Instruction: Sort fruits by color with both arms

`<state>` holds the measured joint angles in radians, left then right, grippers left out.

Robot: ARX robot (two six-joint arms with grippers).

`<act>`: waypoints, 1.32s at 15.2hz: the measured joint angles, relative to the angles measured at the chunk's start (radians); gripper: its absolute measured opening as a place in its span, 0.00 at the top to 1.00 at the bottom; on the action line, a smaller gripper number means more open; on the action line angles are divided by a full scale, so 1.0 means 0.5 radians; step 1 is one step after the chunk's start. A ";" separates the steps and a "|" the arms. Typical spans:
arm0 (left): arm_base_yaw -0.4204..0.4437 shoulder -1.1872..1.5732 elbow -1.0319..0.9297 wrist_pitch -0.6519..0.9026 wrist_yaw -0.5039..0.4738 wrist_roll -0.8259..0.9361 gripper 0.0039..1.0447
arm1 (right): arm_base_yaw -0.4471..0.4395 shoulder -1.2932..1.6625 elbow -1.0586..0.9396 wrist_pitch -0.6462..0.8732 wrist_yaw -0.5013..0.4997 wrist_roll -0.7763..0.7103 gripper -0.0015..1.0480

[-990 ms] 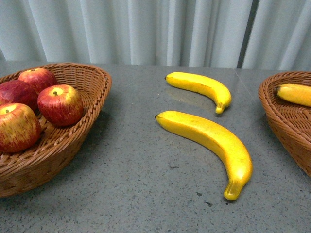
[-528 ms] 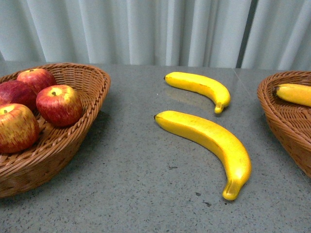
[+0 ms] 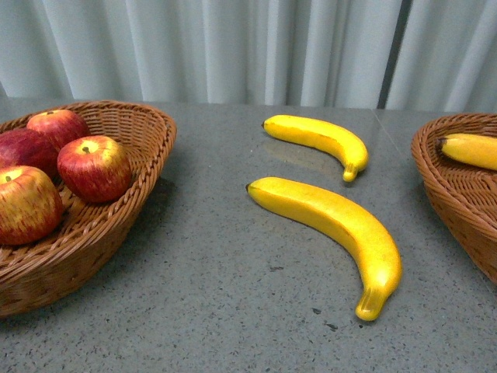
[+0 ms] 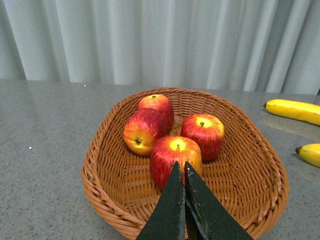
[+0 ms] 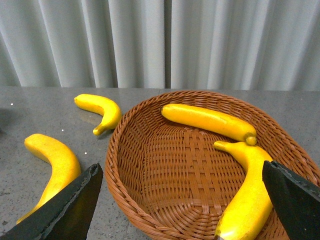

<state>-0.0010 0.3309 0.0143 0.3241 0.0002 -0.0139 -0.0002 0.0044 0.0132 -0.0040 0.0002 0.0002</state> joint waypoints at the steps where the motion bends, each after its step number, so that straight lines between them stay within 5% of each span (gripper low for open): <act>1: 0.000 -0.050 0.000 -0.034 -0.001 0.000 0.99 | 0.000 0.000 0.000 0.000 0.000 0.000 0.06; 9: 0.000 -0.332 0.000 -0.330 0.000 0.000 0.99 | 0.000 0.000 0.000 0.000 0.000 0.000 0.06; 10: 0.000 -0.595 0.001 -0.678 -0.001 0.000 0.99 | 0.000 0.000 0.000 0.000 0.001 0.001 0.06; 14: 0.000 -0.645 0.001 -0.657 -0.001 0.000 0.99 | 0.000 0.000 0.000 0.000 0.000 0.000 0.06; 20: 0.000 -0.645 0.001 -0.655 -0.001 0.000 0.25 | 0.000 0.000 0.000 -0.001 0.000 0.000 0.06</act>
<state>-0.0010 0.0086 0.0147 -0.0032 -0.0002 -0.0139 -0.0002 0.0044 0.0132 -0.0044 0.0002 0.0002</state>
